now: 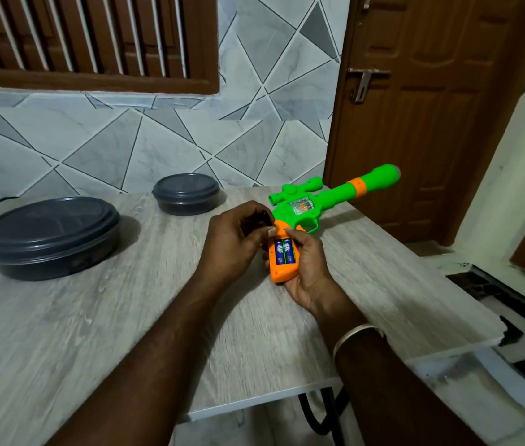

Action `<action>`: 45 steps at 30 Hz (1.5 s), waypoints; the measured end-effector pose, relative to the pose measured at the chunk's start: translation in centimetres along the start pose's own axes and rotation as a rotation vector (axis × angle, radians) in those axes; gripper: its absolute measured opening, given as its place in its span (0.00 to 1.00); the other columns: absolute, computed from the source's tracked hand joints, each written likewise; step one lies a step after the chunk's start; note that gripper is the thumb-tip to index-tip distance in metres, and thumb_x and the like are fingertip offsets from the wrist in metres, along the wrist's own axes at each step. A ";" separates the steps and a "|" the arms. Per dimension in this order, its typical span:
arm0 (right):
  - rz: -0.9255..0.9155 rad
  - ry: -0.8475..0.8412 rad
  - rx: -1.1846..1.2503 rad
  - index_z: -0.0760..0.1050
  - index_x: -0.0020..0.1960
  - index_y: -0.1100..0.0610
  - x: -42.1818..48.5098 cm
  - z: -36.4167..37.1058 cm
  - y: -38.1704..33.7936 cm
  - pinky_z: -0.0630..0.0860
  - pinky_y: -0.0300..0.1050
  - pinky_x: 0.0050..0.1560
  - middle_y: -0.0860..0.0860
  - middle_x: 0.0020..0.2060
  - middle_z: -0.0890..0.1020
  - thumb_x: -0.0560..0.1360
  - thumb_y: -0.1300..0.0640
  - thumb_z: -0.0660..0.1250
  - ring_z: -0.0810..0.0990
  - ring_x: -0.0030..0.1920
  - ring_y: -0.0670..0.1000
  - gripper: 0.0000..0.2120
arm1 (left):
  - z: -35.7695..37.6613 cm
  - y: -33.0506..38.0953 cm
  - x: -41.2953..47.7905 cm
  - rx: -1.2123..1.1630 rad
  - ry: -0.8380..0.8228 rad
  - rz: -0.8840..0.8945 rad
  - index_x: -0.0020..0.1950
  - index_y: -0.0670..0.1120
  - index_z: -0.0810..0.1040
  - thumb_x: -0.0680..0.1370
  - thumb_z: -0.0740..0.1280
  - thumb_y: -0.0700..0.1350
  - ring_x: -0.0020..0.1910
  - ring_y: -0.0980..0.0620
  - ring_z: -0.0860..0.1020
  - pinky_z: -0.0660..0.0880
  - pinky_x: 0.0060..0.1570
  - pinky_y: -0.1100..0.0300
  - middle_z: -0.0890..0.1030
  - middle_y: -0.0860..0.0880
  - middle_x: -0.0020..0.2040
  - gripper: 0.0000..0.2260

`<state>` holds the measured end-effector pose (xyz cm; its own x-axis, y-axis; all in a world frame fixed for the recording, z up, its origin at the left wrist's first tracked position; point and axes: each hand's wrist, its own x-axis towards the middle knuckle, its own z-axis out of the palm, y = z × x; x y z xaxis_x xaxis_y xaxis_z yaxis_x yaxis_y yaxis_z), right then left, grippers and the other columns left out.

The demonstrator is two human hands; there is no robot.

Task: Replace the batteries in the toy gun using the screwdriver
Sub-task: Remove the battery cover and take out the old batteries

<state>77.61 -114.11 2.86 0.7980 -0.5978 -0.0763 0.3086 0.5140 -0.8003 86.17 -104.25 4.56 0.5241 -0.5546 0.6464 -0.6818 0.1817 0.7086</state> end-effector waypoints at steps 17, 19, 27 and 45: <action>0.051 -0.047 -0.132 0.77 0.48 0.64 -0.3 0.0 0.0 0.77 0.40 0.29 0.57 0.30 0.81 0.81 0.52 0.59 0.79 0.27 0.51 0.16 | 0.1 -1.2 1.1 -0.440 0.136 -0.583 0.49 0.32 0.81 0.79 0.69 0.37 0.32 0.50 0.80 0.79 0.33 0.62 0.82 0.42 0.35 0.08; 0.051 -0.045 -0.126 0.77 0.48 0.64 -0.4 0.1 0.0 0.77 0.40 0.28 0.56 0.30 0.81 0.81 0.53 0.59 0.79 0.27 0.51 0.16 | 0.2 -1.1 1.0 -0.460 0.146 -0.612 0.50 0.32 0.81 0.79 0.69 0.38 0.33 0.50 0.80 0.79 0.33 0.62 0.82 0.42 0.35 0.08; 0.039 -0.028 -0.103 0.77 0.51 0.65 -0.3 0.3 0.0 0.77 0.40 0.27 0.58 0.36 0.79 0.80 0.54 0.60 0.79 0.28 0.50 0.14 | 0.3 -0.3 0.8 -0.506 0.213 -0.541 0.44 0.38 0.80 0.80 0.68 0.36 0.32 0.48 0.79 0.80 0.35 0.59 0.82 0.42 0.35 0.06; -0.061 0.049 0.025 0.79 0.49 0.60 0.9 0.1 0.8 0.78 0.47 0.38 0.55 0.34 0.83 0.81 0.52 0.61 0.81 0.33 0.51 0.12 | 1.1 2.0 -0.6 0.165 -0.039 -0.265 0.39 0.43 0.78 0.74 0.56 0.47 0.33 0.55 0.77 0.74 0.35 0.54 0.80 0.46 0.35 0.13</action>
<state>78.60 -114.14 2.23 0.7515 -0.6573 -0.0575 0.3687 0.4906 -0.7895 83.90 -104.47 5.26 0.6765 -0.5963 0.4321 -0.5999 -0.1060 0.7930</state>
